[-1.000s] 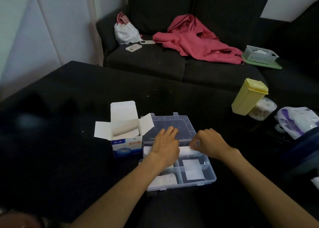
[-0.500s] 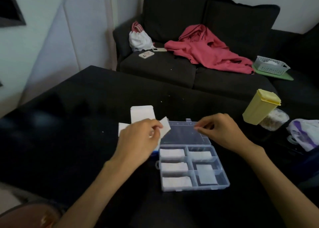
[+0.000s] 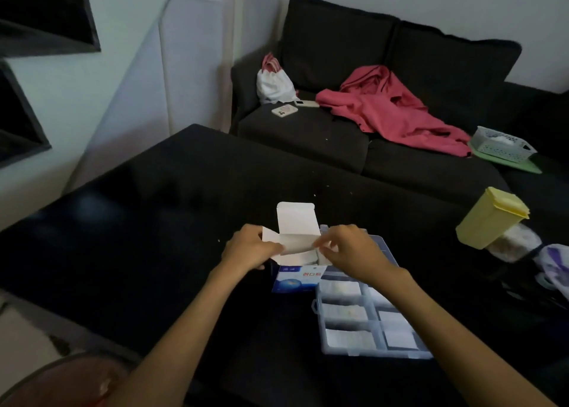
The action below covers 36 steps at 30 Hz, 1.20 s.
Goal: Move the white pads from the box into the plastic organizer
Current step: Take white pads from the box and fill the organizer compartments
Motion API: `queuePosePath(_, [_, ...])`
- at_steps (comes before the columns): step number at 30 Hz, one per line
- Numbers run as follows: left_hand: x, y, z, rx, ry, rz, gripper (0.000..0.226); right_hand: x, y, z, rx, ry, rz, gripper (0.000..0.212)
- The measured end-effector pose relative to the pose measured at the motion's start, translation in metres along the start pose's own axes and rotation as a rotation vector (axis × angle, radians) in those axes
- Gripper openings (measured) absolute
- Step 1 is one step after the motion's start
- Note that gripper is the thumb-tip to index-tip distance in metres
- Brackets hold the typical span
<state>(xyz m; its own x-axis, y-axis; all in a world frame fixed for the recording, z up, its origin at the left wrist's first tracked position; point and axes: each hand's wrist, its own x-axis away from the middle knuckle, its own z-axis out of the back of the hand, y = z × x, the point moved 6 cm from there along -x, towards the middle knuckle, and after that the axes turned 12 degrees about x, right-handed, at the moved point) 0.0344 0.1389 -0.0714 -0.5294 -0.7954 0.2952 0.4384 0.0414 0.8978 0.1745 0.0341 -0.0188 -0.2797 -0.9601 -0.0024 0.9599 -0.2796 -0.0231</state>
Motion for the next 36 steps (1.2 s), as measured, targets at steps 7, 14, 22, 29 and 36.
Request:
queuePosePath(7, [0.051, -0.017, -0.004, 0.132, 0.152, -0.181, 0.031, 0.023, -0.019, 0.002, 0.097, 0.013, 0.073, 0.024])
queuePosePath(14, [0.061, -0.018, -0.005, 0.107, 0.213, -0.207, 0.038, 0.020, -0.037, -0.016, 0.169, -0.139, 0.102, 0.032])
queuePosePath(22, [0.051, -0.017, -0.005, 0.116, 0.213, -0.171, 0.044, 0.014, -0.045, -0.025, 0.182, -0.258, 0.105, 0.038])
queuePosePath(29, [0.048, -0.019, -0.006, 0.177, 0.215, -0.153, 0.038, 0.006, -0.048, -0.024, 0.226, -0.230, 0.119, 0.041])
queuePosePath(36, [0.048, -0.018, -0.007, 0.187, 0.194, -0.170, 0.039, 0.005, -0.047, -0.027, 0.229, -0.231, 0.127, 0.031])
